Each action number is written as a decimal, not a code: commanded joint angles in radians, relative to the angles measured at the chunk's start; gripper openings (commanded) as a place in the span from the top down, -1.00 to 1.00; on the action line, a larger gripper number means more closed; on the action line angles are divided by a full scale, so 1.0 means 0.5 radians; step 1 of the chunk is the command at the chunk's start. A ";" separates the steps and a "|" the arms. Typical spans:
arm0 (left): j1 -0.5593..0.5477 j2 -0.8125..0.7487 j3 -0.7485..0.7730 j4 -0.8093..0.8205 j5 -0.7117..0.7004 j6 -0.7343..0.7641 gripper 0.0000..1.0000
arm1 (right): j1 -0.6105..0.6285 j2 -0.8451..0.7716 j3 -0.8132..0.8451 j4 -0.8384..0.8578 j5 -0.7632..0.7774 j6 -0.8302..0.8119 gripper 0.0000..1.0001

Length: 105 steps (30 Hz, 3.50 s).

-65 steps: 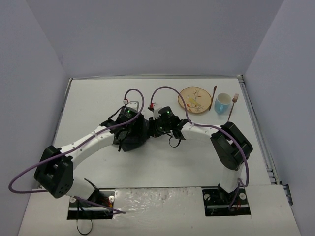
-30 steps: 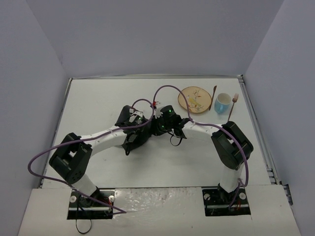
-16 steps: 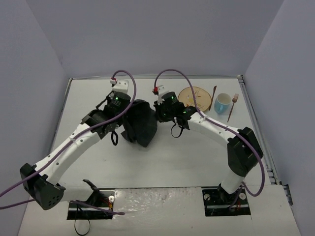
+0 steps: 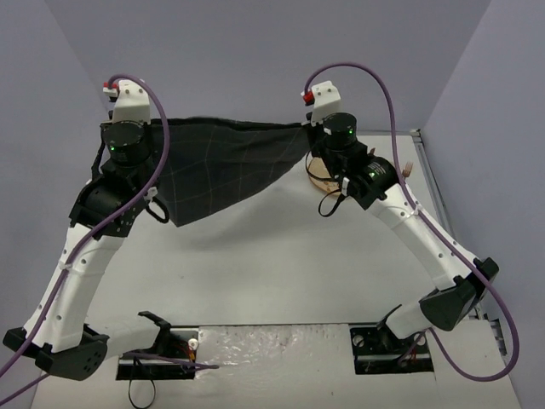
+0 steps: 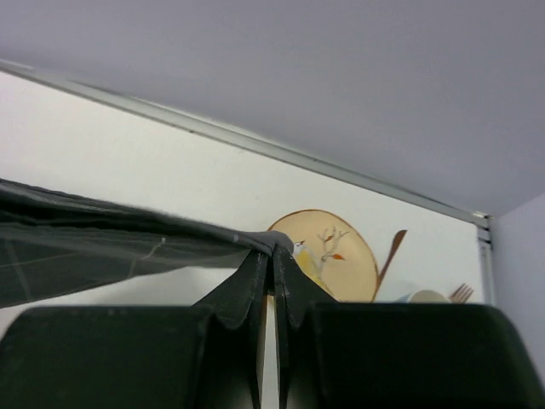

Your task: Set the dinner table for one person

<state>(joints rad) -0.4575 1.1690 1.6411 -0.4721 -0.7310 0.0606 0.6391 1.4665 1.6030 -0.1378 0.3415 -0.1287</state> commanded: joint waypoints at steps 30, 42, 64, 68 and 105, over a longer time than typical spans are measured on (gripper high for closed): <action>0.897 1.004 0.794 0.126 1.058 -0.070 1.00 | -0.358 0.829 0.974 0.133 -0.612 -0.257 1.00; 0.906 0.609 0.196 0.760 1.149 0.102 1.00 | -0.337 0.494 0.364 0.809 -0.677 -0.360 1.00; 0.904 -0.188 -1.514 -0.101 1.010 -0.954 0.51 | 0.109 0.124 -1.499 0.789 -0.368 0.453 1.00; 0.906 -0.268 -1.574 -0.318 1.133 -1.116 0.13 | 0.112 0.094 -1.507 0.588 -0.540 0.608 0.98; 0.906 1.597 -0.264 0.026 1.403 -1.141 -0.33 | -0.038 1.035 -0.579 0.704 -1.022 0.700 0.18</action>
<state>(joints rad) -0.0109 1.8702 1.4086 -0.4499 -0.0508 -0.5435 0.6272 1.9612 1.2597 0.1097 -0.1654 0.1973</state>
